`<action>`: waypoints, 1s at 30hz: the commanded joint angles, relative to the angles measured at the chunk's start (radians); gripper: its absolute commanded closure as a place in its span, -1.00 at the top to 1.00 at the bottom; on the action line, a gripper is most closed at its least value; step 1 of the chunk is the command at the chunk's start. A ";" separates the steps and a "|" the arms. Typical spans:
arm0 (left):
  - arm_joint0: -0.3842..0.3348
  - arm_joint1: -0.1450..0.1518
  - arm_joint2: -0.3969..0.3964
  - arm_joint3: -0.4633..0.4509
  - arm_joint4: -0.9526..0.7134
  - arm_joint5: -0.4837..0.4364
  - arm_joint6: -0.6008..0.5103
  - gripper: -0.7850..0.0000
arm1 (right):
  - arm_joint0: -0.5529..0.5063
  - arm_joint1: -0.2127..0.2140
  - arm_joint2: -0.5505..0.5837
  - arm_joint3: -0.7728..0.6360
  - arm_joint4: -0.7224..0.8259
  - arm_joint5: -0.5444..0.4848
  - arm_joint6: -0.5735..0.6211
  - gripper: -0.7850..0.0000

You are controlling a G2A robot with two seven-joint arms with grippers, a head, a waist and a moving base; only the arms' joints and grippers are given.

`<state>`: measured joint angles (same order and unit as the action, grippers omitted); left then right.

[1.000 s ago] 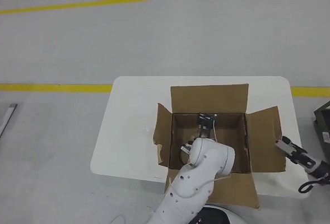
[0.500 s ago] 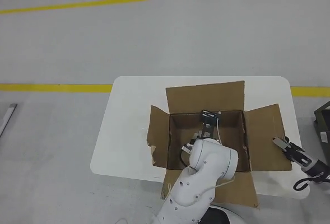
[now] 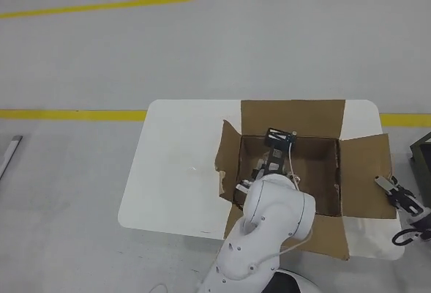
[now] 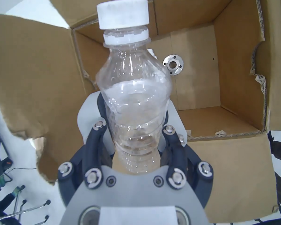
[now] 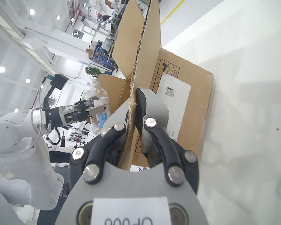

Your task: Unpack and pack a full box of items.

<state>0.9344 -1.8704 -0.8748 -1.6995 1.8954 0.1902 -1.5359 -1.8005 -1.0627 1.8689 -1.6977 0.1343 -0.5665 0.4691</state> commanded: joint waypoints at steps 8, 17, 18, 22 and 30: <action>0.033 0.007 -0.042 -0.125 0.051 -0.052 0.000 -1.00 | 0.022 0.007 0.044 0.052 0.024 -0.036 0.068 1.00; 0.113 0.024 -0.077 -0.313 0.175 -0.127 0.000 -1.00 | -0.001 0.006 0.108 0.032 0.029 -0.140 0.032 1.00; 0.126 0.026 -0.088 -0.336 0.202 -0.131 0.000 -1.00 | -0.005 0.006 0.117 0.025 0.029 -0.156 0.022 1.00; 0.178 0.037 -0.124 -0.418 0.282 -0.173 0.000 -1.00 | -0.031 0.001 0.154 0.002 -0.002 -0.228 -0.020 1.00; 0.265 0.069 -0.223 -0.486 0.412 -0.216 0.000 -1.00 | -0.070 -0.017 0.201 -0.048 -0.209 -0.254 -0.179 -1.00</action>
<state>1.1886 -1.8050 -1.0848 -2.1871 2.3034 -0.0267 -1.5359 -1.8659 -1.0775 2.0694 -1.7362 -0.0462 -0.8274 0.3114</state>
